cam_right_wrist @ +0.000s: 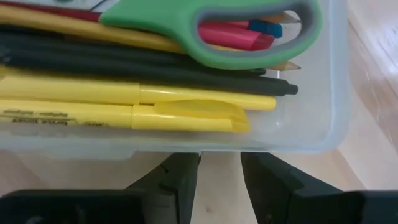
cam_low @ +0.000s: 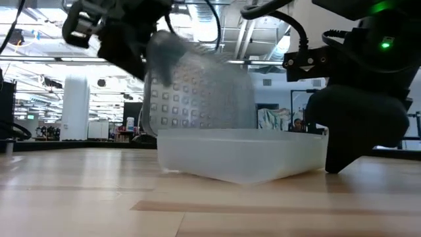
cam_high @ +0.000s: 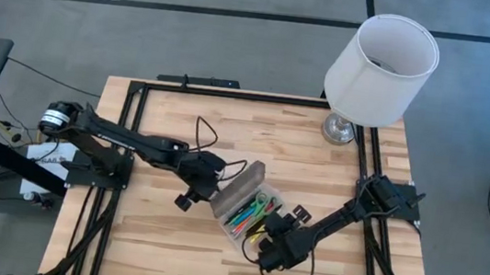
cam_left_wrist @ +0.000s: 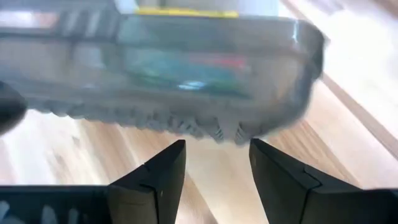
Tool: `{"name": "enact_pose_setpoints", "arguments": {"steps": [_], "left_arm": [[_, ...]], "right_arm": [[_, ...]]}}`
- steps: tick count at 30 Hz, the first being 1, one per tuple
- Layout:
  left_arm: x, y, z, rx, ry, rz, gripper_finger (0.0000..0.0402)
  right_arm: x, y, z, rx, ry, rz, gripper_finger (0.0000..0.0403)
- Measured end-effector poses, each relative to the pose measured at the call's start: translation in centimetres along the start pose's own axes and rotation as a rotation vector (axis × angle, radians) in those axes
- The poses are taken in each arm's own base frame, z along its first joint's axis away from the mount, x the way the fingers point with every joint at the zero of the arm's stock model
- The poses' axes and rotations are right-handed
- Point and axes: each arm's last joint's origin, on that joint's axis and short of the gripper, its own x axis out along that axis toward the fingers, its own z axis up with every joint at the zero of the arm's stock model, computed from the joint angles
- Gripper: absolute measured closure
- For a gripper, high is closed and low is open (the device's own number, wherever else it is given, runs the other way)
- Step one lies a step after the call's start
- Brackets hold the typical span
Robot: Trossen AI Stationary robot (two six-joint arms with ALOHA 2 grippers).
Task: Pick & place school supplies into a supply box
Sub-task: Close the supply box
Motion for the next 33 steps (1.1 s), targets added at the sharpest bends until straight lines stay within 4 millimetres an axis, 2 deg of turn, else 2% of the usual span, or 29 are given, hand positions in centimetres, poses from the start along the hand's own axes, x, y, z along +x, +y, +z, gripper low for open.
{"name": "enact_pose_setpoints", "arguments": {"steps": [6, 20, 27, 33], "left_arm": [[-1.0, 0.2, 1.2, -0.002, -0.085, 0.047, 0.0228], [-0.5, -0.4, 2.3, -0.024, -0.167, 0.049, 0.0228], [-0.1, -0.7, 2.7, -0.054, -0.186, 0.037, 0.0228], [-0.1, -0.7, 2.7, -0.095, -0.194, 0.035, 0.0228]], "right_arm": [[0.2, 0.0, 0.5, 0.007, -0.005, 0.008, 0.0282], [0.3, 0.5, 1.1, 0.051, -0.069, 0.047, 0.0282], [-0.6, 1.5, 1.9, 0.085, -0.111, 0.107, 0.0282], [-2.9, 2.4, 0.4, 0.055, -0.111, 0.157, 0.0282]]}}
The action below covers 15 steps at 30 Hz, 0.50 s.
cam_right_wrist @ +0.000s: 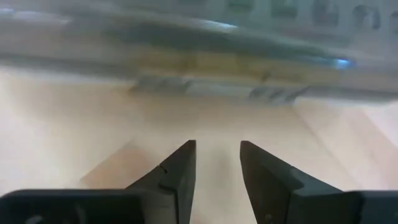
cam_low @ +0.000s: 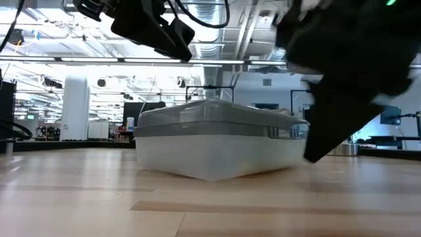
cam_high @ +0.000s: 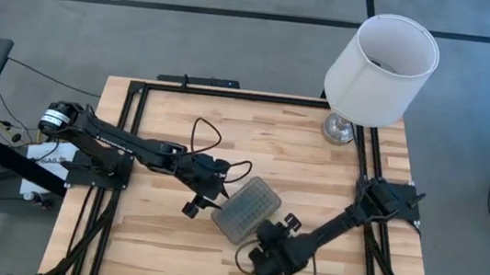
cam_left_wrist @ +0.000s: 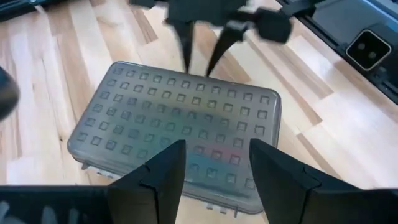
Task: Pick & place school supplies into a supply box
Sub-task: Close the supply box
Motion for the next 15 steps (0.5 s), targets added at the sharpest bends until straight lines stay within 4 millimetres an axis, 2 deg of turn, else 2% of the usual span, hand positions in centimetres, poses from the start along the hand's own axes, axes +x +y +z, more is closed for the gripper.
{"name": "enact_pose_setpoints", "arguments": {"steps": [7, 10, 15], "left_arm": [[0.1, 0.1, 0.1, -0.014, -0.012, 0.009, 0.0228], [1.1, 0.3, -0.1, -0.018, -0.010, 0.015, 0.0228], [4.2, 0.7, -1.1, -0.067, -0.003, 0.016, 0.0228]], "right_arm": [[-3.1, 1.3, -1.7, -0.007, -0.060, 0.034, 0.0282], [-3.2, 0.7, -1.7, 0.058, -0.055, -0.015, 0.0282], [-2.5, -0.1, -0.8, 0.171, -0.053, -0.076, 0.0282]]}}
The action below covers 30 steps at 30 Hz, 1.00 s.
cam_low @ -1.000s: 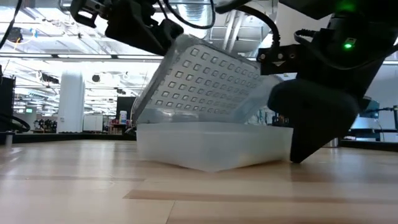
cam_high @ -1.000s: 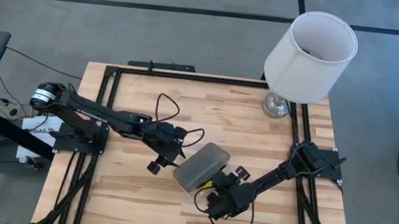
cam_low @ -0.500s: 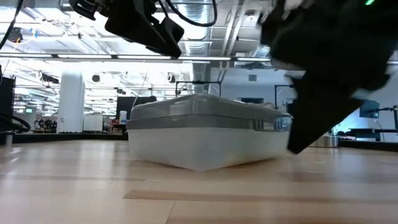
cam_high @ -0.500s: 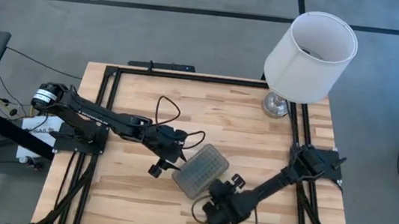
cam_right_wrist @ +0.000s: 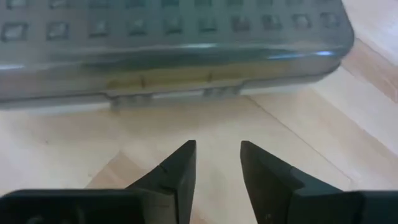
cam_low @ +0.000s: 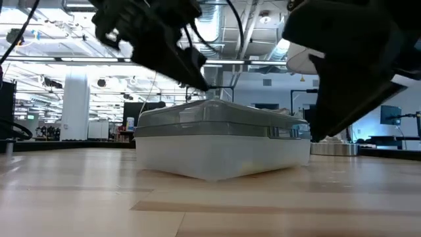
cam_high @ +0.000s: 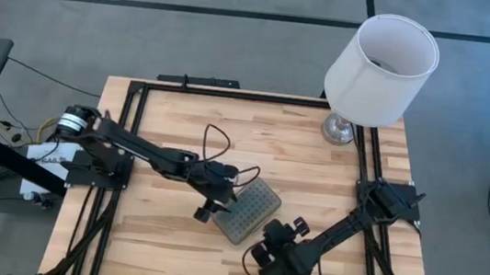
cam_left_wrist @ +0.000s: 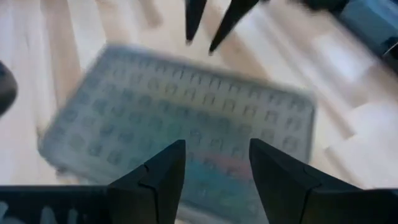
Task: Pick & place school supplies into a supply box
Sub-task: Close the supply box
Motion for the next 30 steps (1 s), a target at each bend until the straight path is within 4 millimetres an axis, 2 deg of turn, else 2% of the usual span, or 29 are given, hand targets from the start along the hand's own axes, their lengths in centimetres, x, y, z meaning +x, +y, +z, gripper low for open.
{"name": "enact_pose_setpoints", "arguments": {"steps": [3, 8, 12, 18, 24, 30], "left_arm": [[0.8, 0.4, -0.9, -0.017, 0.060, 0.057, 0.0228], [-0.5, 1.8, -1.6, -0.031, 0.138, 0.112, 0.0228], [-1.3, 3.6, -2.3, -0.068, 0.188, 0.183, 0.0228], [-0.5, 5.9, -4.0, -0.193, 0.230, 0.231, 0.0228], [1.2, 5.8, -5.3, -0.256, 0.274, 0.178, 0.0228], [2.5, 4.0, -5.6, -0.235, 0.300, 0.102, 0.0228]], "right_arm": [[0.2, 0.2, 0.3, -0.040, 0.014, 0.018, 0.0282], [0.3, 0.4, 0.3, -0.088, 0.032, 0.042, 0.0282], [1.1, 0.0, -0.3, -0.040, 0.034, 0.023, 0.0282], [3.3, -0.6, -1.0, 0.063, 0.077, 0.038, 0.0282], [4.3, -1.9, 0.1, 0.135, 0.136, -0.066, 0.0282], [5.4, -2.6, 1.7, 0.023, 0.178, -0.108, 0.0282]]}}
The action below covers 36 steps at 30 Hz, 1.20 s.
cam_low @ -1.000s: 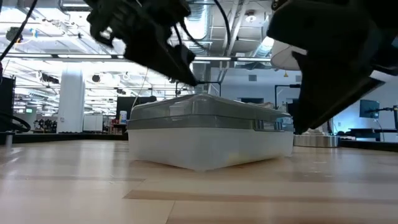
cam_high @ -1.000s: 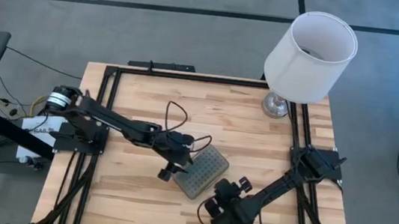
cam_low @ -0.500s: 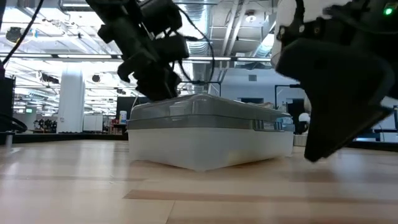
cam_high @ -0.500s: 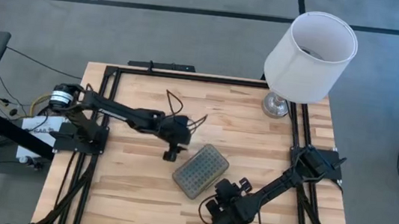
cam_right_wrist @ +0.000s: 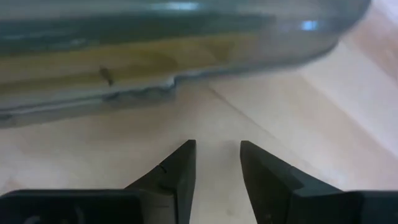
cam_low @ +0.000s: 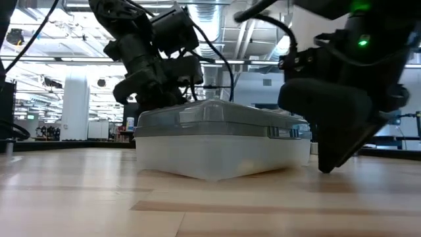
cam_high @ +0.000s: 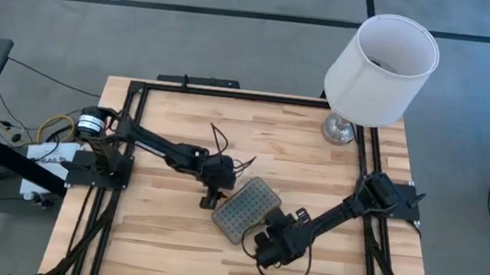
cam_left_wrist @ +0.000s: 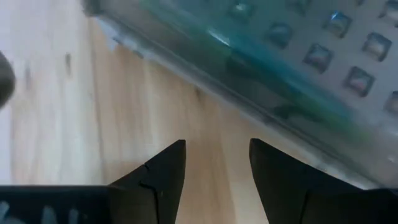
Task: Pick & place school supplies into a supply box
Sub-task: Close the supply box
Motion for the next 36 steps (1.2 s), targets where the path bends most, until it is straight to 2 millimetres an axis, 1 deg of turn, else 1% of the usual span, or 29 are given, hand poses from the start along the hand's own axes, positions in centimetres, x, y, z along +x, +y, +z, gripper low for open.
{"name": "enact_pose_setpoints", "arguments": {"steps": [5, 11, 22, 29, 36], "left_arm": [[0.2, -1.3, 0.0, 0.005, 0.014, -0.020, 0.0228], [0.4, -3.5, -0.1, 0.025, 0.024, -0.056, 0.0228], [0.6, -6.1, -0.3, 0.013, 0.041, -0.061, 0.0228], [0.6, -7.1, -0.4, -0.049, 0.044, -0.009, 0.0228], [0.6, -7.7, -0.5, -0.119, 0.039, 0.029, 0.0228]], "right_arm": [[0.7, -0.1, 1.3, -0.127, -0.009, -0.006, 0.0282], [1.3, 0.1, 2.6, -0.316, -0.023, 0.025, 0.0282], [2.0, 0.5, 4.2, -0.498, -0.055, 0.074, 0.0283], [2.5, 0.4, 5.5, -0.601, -0.038, 0.099, 0.0284], [3.0, 0.0, 6.7, -0.717, -0.029, 0.103, 0.0311]]}}
